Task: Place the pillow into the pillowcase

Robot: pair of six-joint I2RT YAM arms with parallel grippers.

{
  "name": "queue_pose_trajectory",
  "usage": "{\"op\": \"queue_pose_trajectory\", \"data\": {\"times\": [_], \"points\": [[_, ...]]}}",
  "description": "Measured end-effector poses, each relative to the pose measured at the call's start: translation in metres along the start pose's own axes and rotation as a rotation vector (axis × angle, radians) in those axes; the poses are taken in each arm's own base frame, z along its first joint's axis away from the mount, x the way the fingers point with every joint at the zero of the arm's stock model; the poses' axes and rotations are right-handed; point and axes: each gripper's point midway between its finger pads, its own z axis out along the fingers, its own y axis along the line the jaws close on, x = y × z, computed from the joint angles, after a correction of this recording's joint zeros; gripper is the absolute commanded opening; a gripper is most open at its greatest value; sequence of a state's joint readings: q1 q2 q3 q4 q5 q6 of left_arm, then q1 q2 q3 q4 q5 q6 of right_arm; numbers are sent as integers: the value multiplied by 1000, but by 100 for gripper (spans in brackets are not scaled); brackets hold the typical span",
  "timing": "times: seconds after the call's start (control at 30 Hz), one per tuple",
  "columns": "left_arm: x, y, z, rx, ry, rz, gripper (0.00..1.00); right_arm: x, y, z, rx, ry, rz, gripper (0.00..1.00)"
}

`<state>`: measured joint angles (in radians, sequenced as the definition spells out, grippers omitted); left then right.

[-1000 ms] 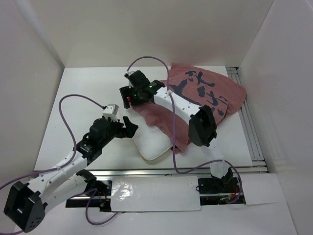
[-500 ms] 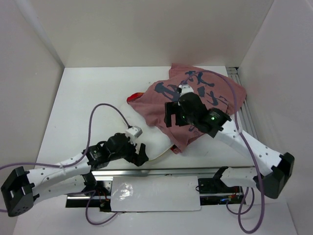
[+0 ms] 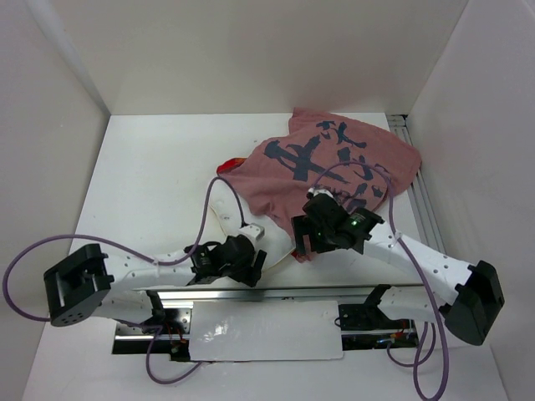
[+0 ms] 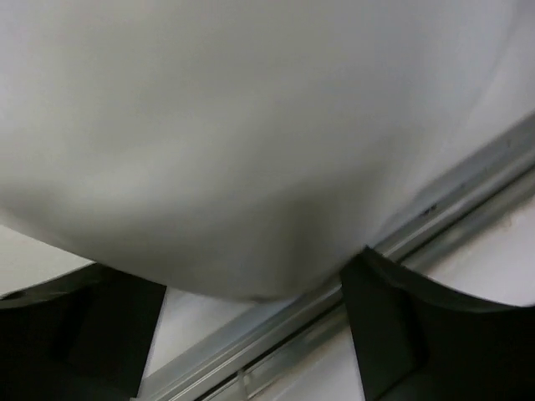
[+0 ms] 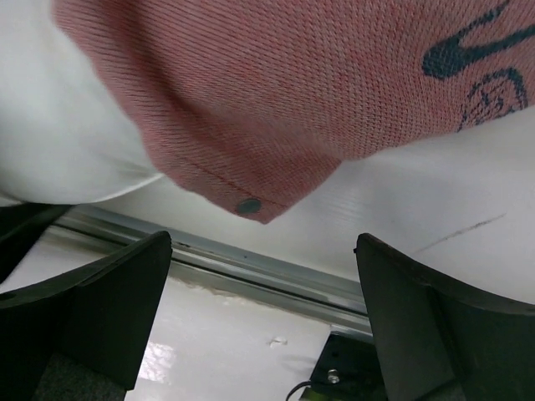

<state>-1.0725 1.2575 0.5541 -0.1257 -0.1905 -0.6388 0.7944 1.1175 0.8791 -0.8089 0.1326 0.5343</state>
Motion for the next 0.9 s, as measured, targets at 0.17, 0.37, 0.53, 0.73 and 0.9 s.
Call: {"op": "queue_pose_trajectory", "data": {"times": [0.17, 0.37, 0.53, 0.73, 0.9], "points": [[-27, -5, 16, -68, -38, -29, 10, 22, -17, 27, 99, 87, -18, 93], [-64, -17, 17, -82, -118, -33, 0, 28, -36, 53, 197, 73, -25, 29], [-79, -19, 5, -74, -174, -35, 0, 5, -36, 59, 202, -27, -9, 0], [-119, -34, -22, -5, -322, -32, 0, -27, 14, 15, -62, -117, -49, 0], [-168, -50, -43, 30, -447, -50, 0, -67, 87, -73, -456, -244, -176, 0]]}}
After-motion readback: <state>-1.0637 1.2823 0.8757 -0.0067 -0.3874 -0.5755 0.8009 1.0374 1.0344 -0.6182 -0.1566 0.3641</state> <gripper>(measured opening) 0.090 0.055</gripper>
